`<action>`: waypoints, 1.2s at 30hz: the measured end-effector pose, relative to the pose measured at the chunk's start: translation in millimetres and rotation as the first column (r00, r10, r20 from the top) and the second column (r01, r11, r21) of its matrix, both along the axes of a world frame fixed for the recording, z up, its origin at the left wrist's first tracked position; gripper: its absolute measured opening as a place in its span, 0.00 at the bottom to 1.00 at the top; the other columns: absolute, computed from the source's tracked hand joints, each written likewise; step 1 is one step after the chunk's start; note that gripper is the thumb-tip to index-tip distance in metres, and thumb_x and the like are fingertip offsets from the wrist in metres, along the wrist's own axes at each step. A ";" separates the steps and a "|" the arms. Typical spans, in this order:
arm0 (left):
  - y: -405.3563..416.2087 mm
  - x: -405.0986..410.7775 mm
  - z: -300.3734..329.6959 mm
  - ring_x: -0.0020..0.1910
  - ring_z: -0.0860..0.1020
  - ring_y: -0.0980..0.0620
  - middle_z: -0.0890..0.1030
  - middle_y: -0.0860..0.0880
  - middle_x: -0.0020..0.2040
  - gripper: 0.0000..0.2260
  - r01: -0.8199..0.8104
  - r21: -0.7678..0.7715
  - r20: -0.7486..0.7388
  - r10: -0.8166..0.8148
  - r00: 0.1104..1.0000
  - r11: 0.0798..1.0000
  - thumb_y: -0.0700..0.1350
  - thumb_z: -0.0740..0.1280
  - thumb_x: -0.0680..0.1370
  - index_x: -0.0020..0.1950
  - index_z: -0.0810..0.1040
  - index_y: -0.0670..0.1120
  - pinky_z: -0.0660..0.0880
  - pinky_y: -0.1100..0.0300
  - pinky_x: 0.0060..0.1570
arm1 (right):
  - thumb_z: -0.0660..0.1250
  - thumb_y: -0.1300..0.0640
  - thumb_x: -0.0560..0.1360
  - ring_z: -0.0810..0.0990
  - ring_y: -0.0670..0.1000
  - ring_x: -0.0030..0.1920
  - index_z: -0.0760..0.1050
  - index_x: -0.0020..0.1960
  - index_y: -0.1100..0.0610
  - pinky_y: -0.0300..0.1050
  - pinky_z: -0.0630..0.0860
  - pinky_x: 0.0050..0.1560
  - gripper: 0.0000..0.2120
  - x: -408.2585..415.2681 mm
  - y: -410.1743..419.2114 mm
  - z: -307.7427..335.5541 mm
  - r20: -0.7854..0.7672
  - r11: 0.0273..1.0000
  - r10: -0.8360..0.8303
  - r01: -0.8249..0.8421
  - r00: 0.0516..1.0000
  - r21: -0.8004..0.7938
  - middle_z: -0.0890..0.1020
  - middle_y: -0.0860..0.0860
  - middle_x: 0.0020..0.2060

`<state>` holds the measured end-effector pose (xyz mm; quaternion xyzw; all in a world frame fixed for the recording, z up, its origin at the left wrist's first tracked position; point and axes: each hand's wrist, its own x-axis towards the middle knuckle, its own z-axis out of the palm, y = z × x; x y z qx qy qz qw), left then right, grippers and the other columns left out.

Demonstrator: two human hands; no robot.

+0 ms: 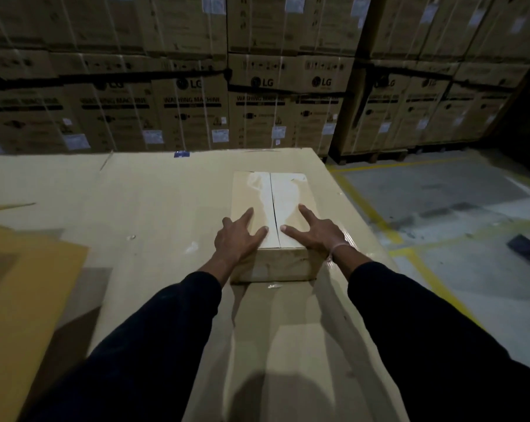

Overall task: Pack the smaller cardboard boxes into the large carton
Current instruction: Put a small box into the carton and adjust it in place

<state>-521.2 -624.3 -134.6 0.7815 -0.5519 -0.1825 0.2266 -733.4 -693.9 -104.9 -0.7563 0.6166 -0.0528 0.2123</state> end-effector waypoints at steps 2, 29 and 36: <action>41.1 -8.7 1.9 0.69 0.71 0.38 0.71 0.37 0.68 0.34 0.004 0.003 -0.015 -0.004 1.000 1.000 0.70 0.61 0.77 0.81 0.57 0.62 0.71 0.48 0.63 | 0.59 0.17 0.69 0.78 0.64 0.66 0.49 0.84 0.36 0.57 0.78 0.62 0.50 -8.9 38.8 0.6 0.003 1.000 0.007 -0.007 1.000 0.003 0.79 0.61 0.68; 441.4 -89.5 92.3 0.62 0.77 0.39 0.71 0.42 0.66 0.38 -0.081 -0.081 0.169 0.093 0.981 0.993 0.78 0.57 0.73 0.80 0.53 0.69 0.76 0.48 0.60 | 0.55 0.16 0.69 0.82 0.58 0.59 0.49 0.84 0.37 0.48 0.77 0.49 0.50 -91.1 432.1 46.1 0.176 0.949 0.048 0.010 0.983 -0.314 0.83 0.53 0.56; 477.4 -21.4 195.0 0.60 0.77 0.39 0.71 0.42 0.66 0.37 -0.037 -0.299 0.251 0.116 0.961 0.953 0.77 0.57 0.74 0.80 0.51 0.69 0.76 0.50 0.55 | 0.55 0.14 0.67 0.81 0.60 0.58 0.49 0.83 0.34 0.48 0.71 0.45 0.49 -23.8 467.3 146.6 0.262 0.841 0.060 0.092 0.963 -0.533 0.82 0.57 0.54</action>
